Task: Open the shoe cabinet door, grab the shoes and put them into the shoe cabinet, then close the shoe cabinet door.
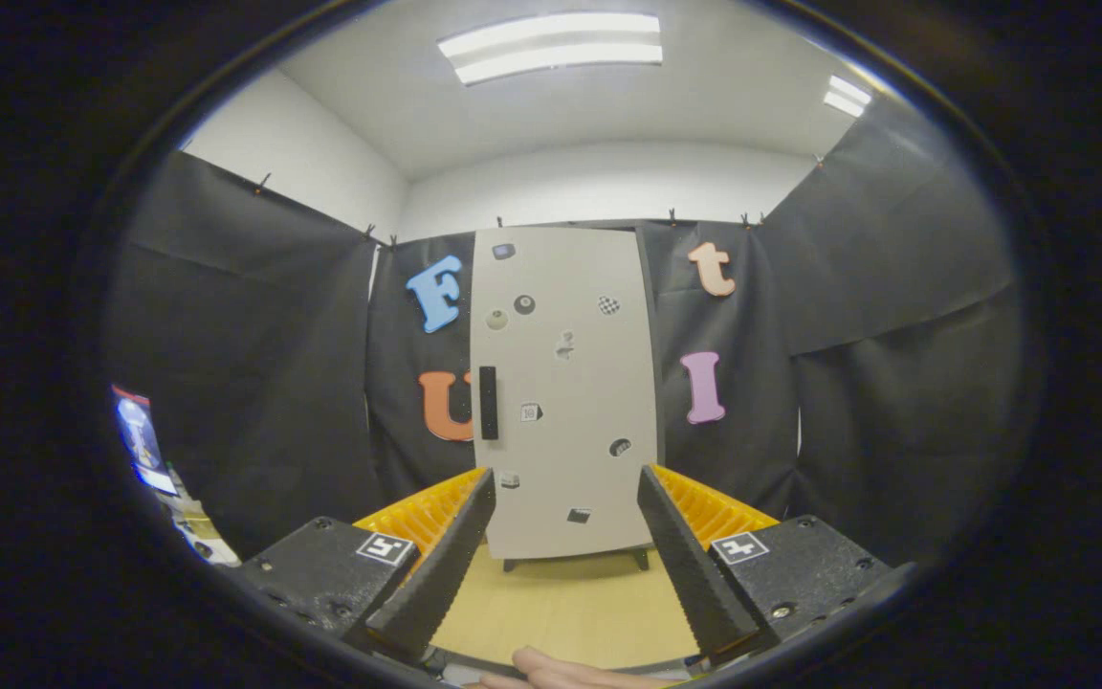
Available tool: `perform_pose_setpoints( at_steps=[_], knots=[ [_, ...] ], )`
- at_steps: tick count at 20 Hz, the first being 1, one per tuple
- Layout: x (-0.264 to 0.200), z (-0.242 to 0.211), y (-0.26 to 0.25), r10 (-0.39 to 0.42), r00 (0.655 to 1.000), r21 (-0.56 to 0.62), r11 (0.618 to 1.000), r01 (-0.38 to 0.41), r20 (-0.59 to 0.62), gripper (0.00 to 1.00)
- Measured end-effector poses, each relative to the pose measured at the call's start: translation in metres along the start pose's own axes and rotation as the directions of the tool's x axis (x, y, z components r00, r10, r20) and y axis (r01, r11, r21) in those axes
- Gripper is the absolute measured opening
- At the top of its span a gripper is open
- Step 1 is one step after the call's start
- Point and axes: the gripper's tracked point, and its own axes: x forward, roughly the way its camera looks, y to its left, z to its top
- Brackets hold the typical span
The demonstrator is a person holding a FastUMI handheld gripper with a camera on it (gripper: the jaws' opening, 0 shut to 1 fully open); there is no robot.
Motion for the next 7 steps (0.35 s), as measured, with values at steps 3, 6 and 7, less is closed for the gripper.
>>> perform_pose_setpoints(
  at_steps=[3,6,7],
  knots=[
    [0.008,-0.009,0.009,0.03,0.999,-0.021,0.999,-0.031,-0.013,0.98],
    [0.017,-0.018,0.006,0.028,0.999,-0.008,1.0,-0.028,-0.024,0.98],
    [0.021,-0.02,0.005,0.023,0.999,-0.003,1.0,-0.023,-0.022,0.98]
  ],
)
